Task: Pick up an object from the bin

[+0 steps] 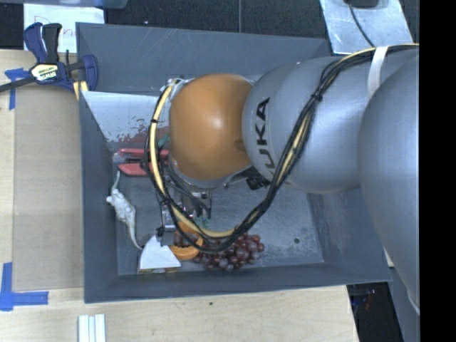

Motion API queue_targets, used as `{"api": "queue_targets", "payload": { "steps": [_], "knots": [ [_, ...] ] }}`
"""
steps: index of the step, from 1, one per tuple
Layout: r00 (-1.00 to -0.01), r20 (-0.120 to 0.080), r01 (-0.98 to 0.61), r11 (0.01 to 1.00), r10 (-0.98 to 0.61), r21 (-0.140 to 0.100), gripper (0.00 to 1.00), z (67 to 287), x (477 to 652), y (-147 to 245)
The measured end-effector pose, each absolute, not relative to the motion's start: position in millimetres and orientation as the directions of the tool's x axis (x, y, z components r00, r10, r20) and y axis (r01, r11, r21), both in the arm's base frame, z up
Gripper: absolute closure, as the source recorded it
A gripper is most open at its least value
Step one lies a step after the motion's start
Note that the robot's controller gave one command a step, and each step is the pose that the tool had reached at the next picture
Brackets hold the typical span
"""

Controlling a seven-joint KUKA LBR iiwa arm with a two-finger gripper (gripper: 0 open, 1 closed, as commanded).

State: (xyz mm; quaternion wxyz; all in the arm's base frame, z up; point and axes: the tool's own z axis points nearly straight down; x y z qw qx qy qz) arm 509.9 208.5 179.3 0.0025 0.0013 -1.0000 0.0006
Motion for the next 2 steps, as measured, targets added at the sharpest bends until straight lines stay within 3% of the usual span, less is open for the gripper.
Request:
{"api": "queue_targets", "payload": {
  "steps": [1, 2],
  "knots": [
    [-1.000, -0.002, 0.001, 1.000, 0.001, 0.001, 0.00, 183, 512.0, 208],
    [-1.000, -0.006, 0.028, 1.000, 0.028, 0.003, 0.00, 99, 511.5, 142]
  ]
}}
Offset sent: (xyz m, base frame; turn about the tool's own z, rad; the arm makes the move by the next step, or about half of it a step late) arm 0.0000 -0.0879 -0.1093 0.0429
